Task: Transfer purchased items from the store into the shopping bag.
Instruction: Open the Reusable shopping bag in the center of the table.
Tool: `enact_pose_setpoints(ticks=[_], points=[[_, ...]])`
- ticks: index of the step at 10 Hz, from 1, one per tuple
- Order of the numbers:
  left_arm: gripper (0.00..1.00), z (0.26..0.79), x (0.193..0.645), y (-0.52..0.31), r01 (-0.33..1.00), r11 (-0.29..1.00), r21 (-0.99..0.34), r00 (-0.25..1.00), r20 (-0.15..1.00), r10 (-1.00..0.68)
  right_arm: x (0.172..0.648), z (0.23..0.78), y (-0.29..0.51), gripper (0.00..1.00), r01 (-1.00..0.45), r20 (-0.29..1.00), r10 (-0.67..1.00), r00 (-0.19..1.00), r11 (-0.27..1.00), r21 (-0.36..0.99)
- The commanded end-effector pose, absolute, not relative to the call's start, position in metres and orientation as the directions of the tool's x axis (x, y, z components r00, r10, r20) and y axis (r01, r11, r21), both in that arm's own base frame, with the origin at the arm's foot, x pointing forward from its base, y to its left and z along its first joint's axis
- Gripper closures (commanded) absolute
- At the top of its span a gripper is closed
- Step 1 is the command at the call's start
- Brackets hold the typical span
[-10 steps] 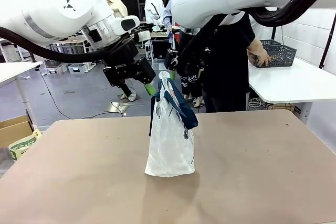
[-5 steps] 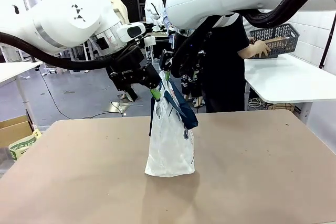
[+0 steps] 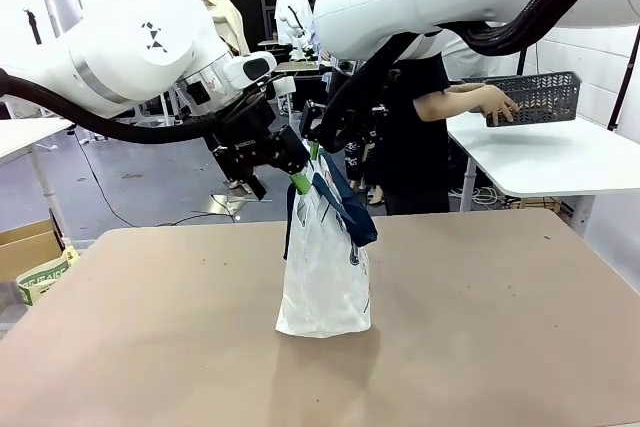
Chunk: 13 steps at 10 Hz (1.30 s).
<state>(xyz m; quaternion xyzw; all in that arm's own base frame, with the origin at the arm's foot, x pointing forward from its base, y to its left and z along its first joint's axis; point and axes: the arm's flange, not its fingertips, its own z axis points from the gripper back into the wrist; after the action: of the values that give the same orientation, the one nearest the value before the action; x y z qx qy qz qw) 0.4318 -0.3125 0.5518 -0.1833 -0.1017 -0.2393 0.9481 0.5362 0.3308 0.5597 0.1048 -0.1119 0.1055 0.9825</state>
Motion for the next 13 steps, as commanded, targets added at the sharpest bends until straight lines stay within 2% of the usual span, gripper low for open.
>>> enact_pose_setpoints(ticks=[1,7,9,13], points=[[0.0,0.545,0.433,-0.308,0.502,0.802,-0.324,0.859,0.294,-0.419,0.53,0.549,0.331,0.0,-0.205,0.213,0.165,0.963,0.963,0.177],[0.0,0.536,0.435,-0.313,0.499,0.813,-0.301,0.861,0.277,-0.426,0.528,0.525,0.332,0.0,-0.213,0.154,0.187,0.97,0.962,0.172],[0.0,0.529,0.439,-0.313,0.478,0.845,-0.24,0.869,0.266,-0.416,0.528,0.523,0.333,0.0,-0.223,0.148,0.199,0.969,0.96,0.171],[0.0,0.524,0.444,-0.317,0.466,0.861,-0.204,0.874,0.259,-0.411,0.529,0.521,0.334,0.0,-0.228,0.143,0.206,0.968,0.96,0.163]])
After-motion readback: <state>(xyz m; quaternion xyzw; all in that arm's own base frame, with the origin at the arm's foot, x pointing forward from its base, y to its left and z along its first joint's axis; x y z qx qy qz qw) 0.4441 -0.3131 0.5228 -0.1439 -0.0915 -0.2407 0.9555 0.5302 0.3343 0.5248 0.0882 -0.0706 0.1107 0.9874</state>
